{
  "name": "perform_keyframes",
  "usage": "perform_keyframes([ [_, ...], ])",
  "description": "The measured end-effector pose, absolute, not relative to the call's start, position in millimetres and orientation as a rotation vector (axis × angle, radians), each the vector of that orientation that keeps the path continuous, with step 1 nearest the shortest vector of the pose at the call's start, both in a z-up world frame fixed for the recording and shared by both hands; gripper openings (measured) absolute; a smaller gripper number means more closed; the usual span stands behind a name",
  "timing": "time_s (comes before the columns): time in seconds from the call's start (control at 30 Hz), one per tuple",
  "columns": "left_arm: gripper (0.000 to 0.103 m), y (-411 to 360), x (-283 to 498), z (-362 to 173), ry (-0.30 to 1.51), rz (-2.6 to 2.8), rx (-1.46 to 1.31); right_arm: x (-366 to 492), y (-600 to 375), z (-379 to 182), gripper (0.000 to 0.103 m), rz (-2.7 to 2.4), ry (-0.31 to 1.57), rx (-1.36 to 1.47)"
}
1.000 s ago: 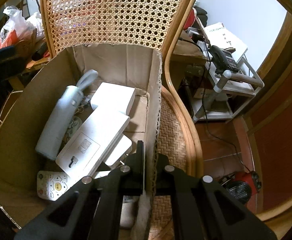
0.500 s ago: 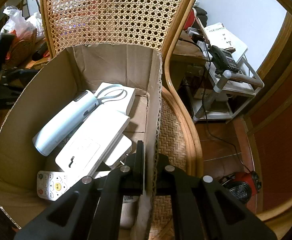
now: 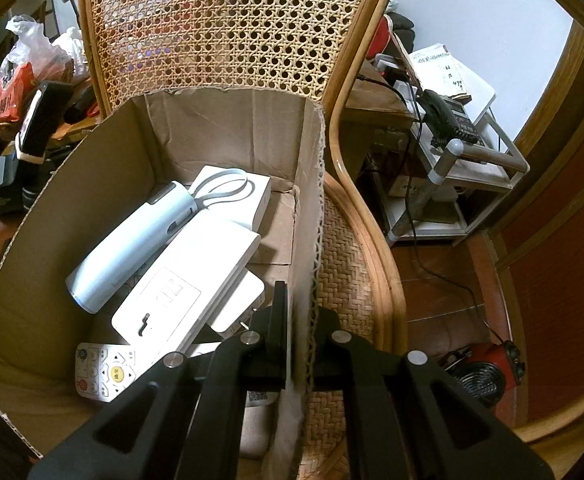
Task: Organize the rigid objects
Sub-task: 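Move the left gripper to the key bunch and grasp its ring, then carry the keys with the left gripper into the box and release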
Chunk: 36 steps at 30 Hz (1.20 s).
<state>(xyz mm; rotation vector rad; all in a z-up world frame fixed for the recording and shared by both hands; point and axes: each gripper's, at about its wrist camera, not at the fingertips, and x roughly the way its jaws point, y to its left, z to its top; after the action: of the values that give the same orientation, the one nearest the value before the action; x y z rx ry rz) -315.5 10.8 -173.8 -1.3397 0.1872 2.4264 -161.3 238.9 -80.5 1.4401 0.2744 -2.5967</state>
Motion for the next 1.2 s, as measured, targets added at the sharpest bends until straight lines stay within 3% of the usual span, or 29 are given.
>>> perform_keyframes([
  [0.07,0.079,11,-316,-176,0.187,2.43,-1.344,-161,239,-80,0.009,-2.597,0.276,1.44],
  [0.1,0.07,11,-317,-176,0.189,2.441,-1.354,-161,238,-80,0.009,-2.597,0.276,1.44],
  [0.13,0.043,9,-317,-173,0.171,2.447,-1.362,-161,238,-80,0.009,-2.597,0.276,1.441],
  [0.2,0.027,7,-318,-168,0.121,2.414,-1.395,-161,238,-80,0.009,-2.597,0.277,1.441],
  [0.27,0.026,10,-313,-167,0.102,2.396,-1.382,-161,238,-80,0.009,-2.597,0.281,1.44],
  [0.33,0.026,18,-307,-163,0.222,2.427,-1.348,-161,239,-81,0.009,-2.597,0.277,1.441],
  [0.43,0.026,16,-302,-148,0.155,2.446,-1.31,-162,239,-81,0.009,-2.598,0.283,1.44],
  [1.2,0.026,19,-243,-29,0.177,2.54,-0.985,-162,240,-81,0.009,-2.598,0.288,1.44],
])
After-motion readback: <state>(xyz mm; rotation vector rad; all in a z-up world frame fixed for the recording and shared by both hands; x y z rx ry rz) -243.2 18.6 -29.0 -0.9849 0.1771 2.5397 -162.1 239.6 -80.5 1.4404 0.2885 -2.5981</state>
